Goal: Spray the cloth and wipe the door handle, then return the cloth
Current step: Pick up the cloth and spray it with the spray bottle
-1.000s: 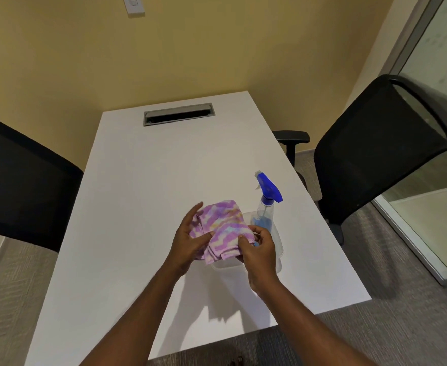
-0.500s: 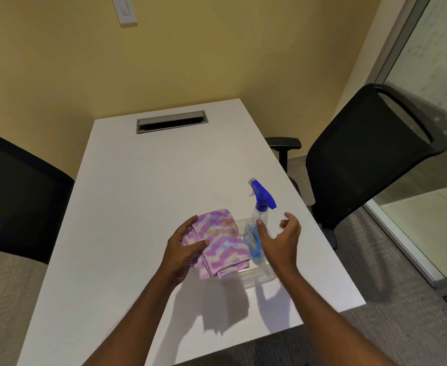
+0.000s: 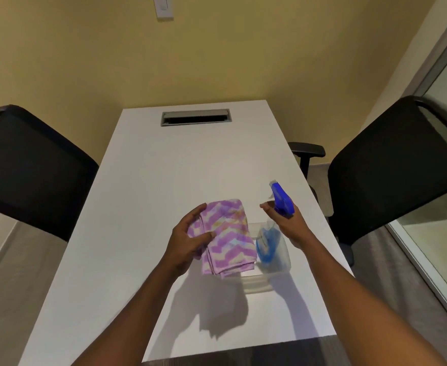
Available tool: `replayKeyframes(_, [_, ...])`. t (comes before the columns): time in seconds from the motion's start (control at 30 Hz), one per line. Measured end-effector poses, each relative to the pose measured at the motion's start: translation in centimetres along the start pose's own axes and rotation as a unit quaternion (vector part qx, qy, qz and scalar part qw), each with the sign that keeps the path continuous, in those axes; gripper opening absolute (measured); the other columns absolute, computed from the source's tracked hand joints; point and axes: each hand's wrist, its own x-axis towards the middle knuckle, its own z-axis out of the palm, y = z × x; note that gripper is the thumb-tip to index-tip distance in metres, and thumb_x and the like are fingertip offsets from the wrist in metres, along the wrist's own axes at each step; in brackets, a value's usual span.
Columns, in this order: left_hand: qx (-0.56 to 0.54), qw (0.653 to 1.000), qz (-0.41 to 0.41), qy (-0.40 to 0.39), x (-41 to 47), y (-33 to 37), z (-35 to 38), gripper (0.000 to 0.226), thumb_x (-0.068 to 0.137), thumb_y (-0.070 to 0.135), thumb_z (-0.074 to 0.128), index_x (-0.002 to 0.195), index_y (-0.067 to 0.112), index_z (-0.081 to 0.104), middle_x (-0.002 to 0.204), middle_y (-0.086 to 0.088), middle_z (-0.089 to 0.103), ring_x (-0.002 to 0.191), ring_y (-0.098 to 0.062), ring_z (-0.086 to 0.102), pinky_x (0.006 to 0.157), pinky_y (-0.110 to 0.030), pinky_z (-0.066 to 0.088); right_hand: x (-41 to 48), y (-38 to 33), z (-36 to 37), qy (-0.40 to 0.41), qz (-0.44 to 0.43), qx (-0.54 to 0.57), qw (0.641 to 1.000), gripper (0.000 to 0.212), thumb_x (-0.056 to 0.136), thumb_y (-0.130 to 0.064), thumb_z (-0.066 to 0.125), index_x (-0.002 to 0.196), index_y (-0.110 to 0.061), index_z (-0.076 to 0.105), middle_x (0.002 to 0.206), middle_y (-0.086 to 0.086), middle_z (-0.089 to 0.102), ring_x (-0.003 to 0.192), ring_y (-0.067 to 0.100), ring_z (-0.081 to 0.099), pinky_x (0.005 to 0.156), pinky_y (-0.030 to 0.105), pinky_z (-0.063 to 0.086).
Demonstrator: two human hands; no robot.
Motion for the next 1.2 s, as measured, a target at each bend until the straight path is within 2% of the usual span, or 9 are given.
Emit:
replayKeyframes(0.07, [0.001, 1.000, 0.001, 0.001, 0.1, 0.2, -0.3, 0.061, 0.077, 0.011, 0.077, 0.131, 0.027, 0.052, 0.121, 0.006, 0.058, 0.108, -0.021, 0.063, 0.086, -0.044, 0.058, 0.0, -0.4, 0.5, 0.008, -0.004, -0.001, 1.000, 0.047, 0.090, -0.017, 0.066, 0.131, -0.005, 0.047, 0.107, 0.011, 0.059, 0.092, 0.015, 0.060, 0.064, 0.011, 0.053])
replayKeyframes(0.17, [0.000, 1.000, 0.008, 0.009, 0.4, 0.6, -0.6, 0.065, 0.071, 0.019, 0.075, 0.131, 0.026, 0.052, 0.123, 0.004, 0.058, 0.109, -0.023, 0.062, 0.088, -0.046, 0.057, -0.2, -2.3, 0.9, 0.006, -0.063, -0.007, 0.998, 0.051, 0.091, -0.013, 0.064, 0.138, -0.014, 0.043, 0.119, -0.003, 0.057, 0.098, 0.011, 0.059, 0.072, 0.008, 0.051])
replayKeyframes(0.23, [-0.005, 1.000, 0.014, 0.016, 0.6, 0.8, -0.8, 0.065, 0.070, 0.020, 0.074, 0.131, 0.024, 0.051, 0.124, 0.002, 0.058, 0.110, -0.024, 0.062, 0.090, -0.048, 0.056, -0.4, -4.2, 0.9, 0.009, -0.089, 0.002, 0.996, 0.052, 0.091, -0.013, 0.064, 0.139, -0.014, 0.043, 0.122, 0.001, 0.056, 0.101, 0.015, 0.060, 0.075, 0.010, 0.052])
replayKeyframes(0.33, [-0.013, 0.999, 0.021, 0.024, 1.0, 1.3, -0.9, 0.066, 0.070, 0.020, 0.072, 0.132, 0.022, 0.050, 0.124, 0.001, 0.057, 0.111, -0.025, 0.061, 0.092, -0.050, 0.054, -1.2, -7.8, 0.6, 0.007, -0.088, 0.015, 0.996, 0.048, 0.088, -0.019, 0.066, 0.132, -0.015, 0.048, 0.112, 0.013, 0.059, 0.101, 0.020, 0.062, 0.072, 0.013, 0.054])
replayKeyframes(0.43, [-0.022, 0.999, 0.026, 0.024, 1.3, 1.6, -0.7, 0.065, 0.070, 0.018, 0.070, 0.132, 0.022, 0.051, 0.125, 0.000, 0.056, 0.111, -0.025, 0.061, 0.093, -0.051, 0.054, -2.9, -11.5, 0.2, -0.014, -0.075, 0.012, 0.997, 0.035, 0.084, -0.026, 0.066, 0.116, -0.019, 0.054, 0.096, 0.007, 0.065, 0.087, 0.008, 0.067, 0.080, 0.022, 0.054])
replayKeyframes(0.53, [-0.027, 0.999, 0.032, 0.022, 1.6, 1.8, -0.3, 0.064, 0.071, 0.017, 0.069, 0.132, 0.024, 0.052, 0.127, -0.001, 0.056, 0.112, -0.025, 0.061, 0.092, -0.052, 0.054, -4.5, -13.9, -0.2, -0.037, -0.075, -0.017, 0.996, 0.022, 0.084, -0.032, 0.065, 0.104, -0.027, 0.056, 0.084, 0.002, 0.065, 0.083, 0.012, 0.067, 0.084, 0.031, 0.054])
replayKeyframes(0.7, [-0.031, 0.999, 0.045, 0.000, 2.1, 2.1, 0.1, 0.059, 0.079, 0.003, 0.069, 0.130, 0.027, 0.054, 0.126, 0.004, 0.057, 0.114, -0.026, 0.060, 0.091, -0.048, 0.055, -6.4, -14.8, -0.2, -0.091, 0.003, -0.116, 0.989, 0.018, 0.086, -0.038, 0.063, 0.095, -0.024, 0.056, 0.079, 0.006, 0.064, 0.081, 0.021, 0.062, 0.078, 0.035, 0.052])
replayKeyframes(0.9, [-0.018, 0.997, 0.062, -0.032, 2.6, 2.4, 0.4, 0.061, 0.072, 0.013, 0.072, 0.130, 0.023, 0.055, 0.129, -0.002, 0.056, 0.113, -0.024, 0.061, 0.088, -0.042, 0.057, -8.5, -12.3, 1.3, -0.143, 0.128, -0.194, 0.962, 0.025, 0.085, -0.039, 0.067, 0.092, -0.016, 0.059, 0.076, 0.005, 0.063, 0.073, 0.017, 0.057, 0.071, 0.031, 0.048])
replayKeyframes(1.2, [0.001, 0.997, 0.067, -0.045, 2.8, 2.2, 1.1, 0.061, 0.071, 0.014, 0.073, 0.129, 0.023, 0.056, 0.134, -0.003, 0.053, 0.117, -0.024, 0.058, 0.091, -0.044, 0.056, -9.9, -10.9, 1.8, -0.179, 0.116, -0.177, 0.961, 0.023, 0.088, -0.031, 0.068, 0.104, -0.022, 0.053, 0.081, -0.002, 0.063, 0.074, 0.011, 0.058, 0.066, 0.022, 0.049])
